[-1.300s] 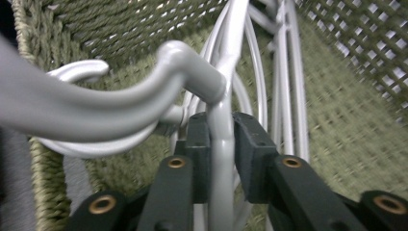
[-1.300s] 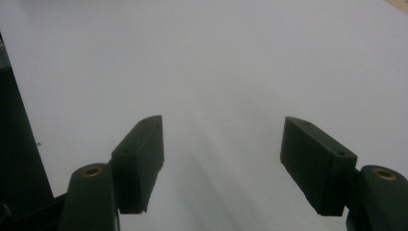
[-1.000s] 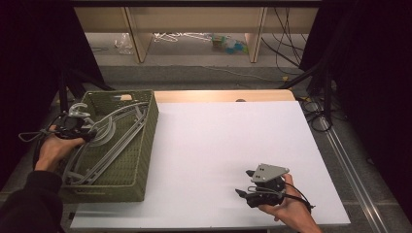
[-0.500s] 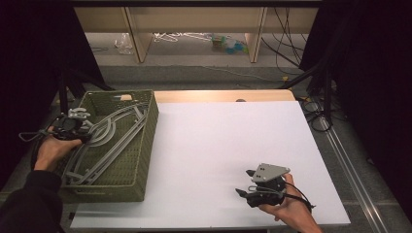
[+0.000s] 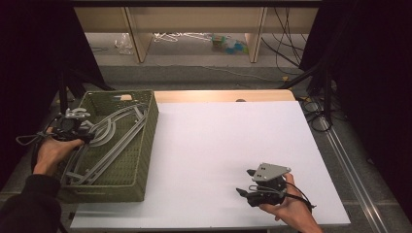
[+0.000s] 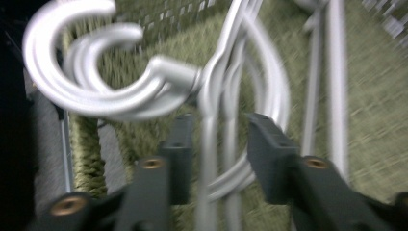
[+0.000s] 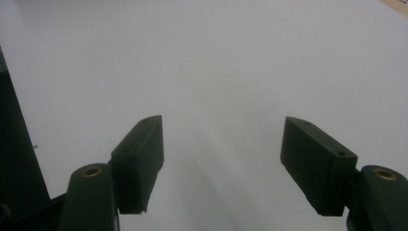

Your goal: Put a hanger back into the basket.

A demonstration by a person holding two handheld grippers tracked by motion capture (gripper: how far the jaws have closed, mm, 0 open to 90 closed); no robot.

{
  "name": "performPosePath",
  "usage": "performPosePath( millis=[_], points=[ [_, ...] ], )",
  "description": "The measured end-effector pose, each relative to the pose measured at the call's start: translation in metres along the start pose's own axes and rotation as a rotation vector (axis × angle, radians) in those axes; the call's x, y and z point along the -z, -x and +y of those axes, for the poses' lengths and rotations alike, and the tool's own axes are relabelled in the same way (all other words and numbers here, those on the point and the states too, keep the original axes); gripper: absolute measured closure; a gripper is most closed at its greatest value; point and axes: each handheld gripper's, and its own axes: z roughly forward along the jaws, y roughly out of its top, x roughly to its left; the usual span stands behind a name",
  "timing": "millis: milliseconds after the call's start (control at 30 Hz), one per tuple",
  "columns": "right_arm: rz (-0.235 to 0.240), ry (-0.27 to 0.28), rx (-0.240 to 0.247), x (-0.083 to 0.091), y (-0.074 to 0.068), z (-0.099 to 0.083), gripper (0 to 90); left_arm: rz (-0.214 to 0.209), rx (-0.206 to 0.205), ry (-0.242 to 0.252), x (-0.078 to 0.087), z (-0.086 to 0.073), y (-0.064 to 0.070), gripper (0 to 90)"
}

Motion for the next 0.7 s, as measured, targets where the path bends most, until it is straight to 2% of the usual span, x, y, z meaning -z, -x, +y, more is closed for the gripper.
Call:
performPosePath(
  millis=[33, 100, 167, 233, 300, 367, 433, 567, 667, 700],
  points=[
    [-0.004, 0.009, 0.011, -0.001, 0.001, 0.000, 31.5, -0.003, 0.018, 0.041, 0.007, 0.002, 0.004, 53.8],
    [0.002, 0.013, -0.002, -0.001, 0.000, 0.000, 30.9, -0.003, 0.029, 0.088, 0.017, 0.005, 0.009, 49.1],
    [0.000, 0.016, 0.001, -0.001, 0.000, 0.000, 30.7, -0.006, 0.011, 0.127, 0.028, 0.007, 0.018, 44.4],
    [-0.006, 0.021, 0.001, -0.001, 0.000, 0.000, 30.5, -0.027, 0.012, 0.174, 0.038, 0.008, 0.029, 42.5],
    [-0.007, 0.020, -0.001, 0.000, 0.000, 0.000, 30.2, -0.029, -0.007, 0.198, 0.045, 0.008, 0.036, 41.0],
    [-0.007, 0.020, -0.002, -0.001, 0.000, 0.000, 30.2, -0.056, 0.007, 0.235, 0.050, 0.007, 0.045, 38.9],
    [-0.009, 0.022, -0.002, -0.001, 0.000, 0.000, 30.1, -0.082, 0.011, 0.256, 0.054, 0.006, 0.054, 37.1],
    [-0.009, 0.025, -0.002, -0.001, 0.001, 0.000, 29.7, -0.090, -0.005, 0.266, 0.062, 0.005, 0.067, 34.0],
    [-0.010, 0.029, -0.004, -0.001, 0.001, 0.000, 29.6, -0.135, 0.059, 0.299, 0.067, 0.005, 0.077, 31.5],
    [-0.010, 0.030, -0.009, -0.001, 0.001, 0.000, 29.5, -0.150, 0.059, 0.308, 0.068, 0.005, 0.081, 31.4]
  ],
)
